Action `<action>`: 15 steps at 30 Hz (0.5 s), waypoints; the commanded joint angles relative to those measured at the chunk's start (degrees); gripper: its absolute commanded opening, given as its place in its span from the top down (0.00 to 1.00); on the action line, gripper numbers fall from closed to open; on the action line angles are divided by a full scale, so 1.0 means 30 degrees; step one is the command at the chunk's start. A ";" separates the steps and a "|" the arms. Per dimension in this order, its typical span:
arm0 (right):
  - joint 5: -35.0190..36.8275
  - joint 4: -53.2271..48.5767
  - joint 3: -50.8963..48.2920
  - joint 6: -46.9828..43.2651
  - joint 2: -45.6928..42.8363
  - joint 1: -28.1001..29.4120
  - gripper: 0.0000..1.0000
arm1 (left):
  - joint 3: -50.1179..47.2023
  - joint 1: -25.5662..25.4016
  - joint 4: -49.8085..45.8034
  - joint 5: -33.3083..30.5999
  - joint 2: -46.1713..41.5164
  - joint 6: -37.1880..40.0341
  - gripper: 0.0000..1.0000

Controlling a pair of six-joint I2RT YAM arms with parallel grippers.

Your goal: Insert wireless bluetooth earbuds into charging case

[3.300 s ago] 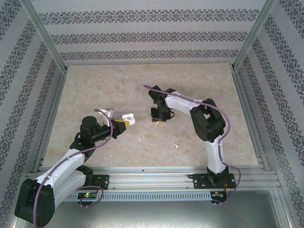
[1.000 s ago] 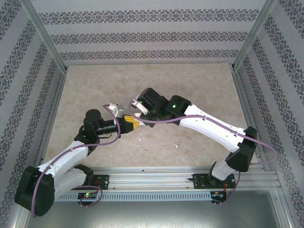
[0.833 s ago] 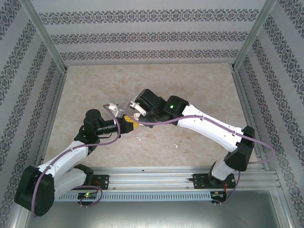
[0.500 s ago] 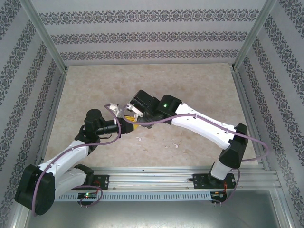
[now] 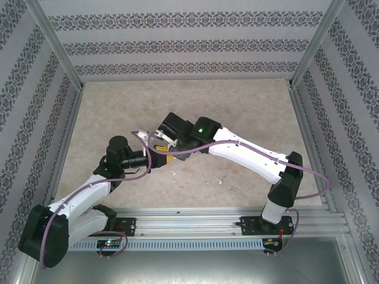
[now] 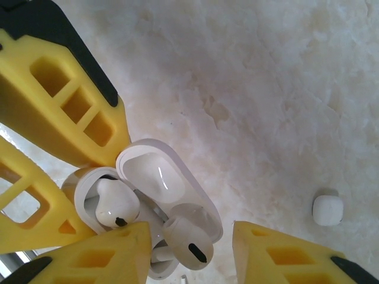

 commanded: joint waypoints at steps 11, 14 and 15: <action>-0.2310 -0.1467 0.1690 0.0425 0.0845 0.0585 0.53 | 0.0676 -0.0211 0.1097 -0.0604 -0.0362 0.0425 0.98; -0.2634 -0.1522 0.1930 0.0518 0.0818 0.0486 0.53 | 0.0692 -0.0194 0.1140 -0.0670 -0.0307 0.0511 0.98; -0.2720 -0.1533 0.1961 0.0540 0.0794 0.0468 0.52 | 0.0692 -0.0195 0.1163 -0.0660 -0.0282 0.0462 0.98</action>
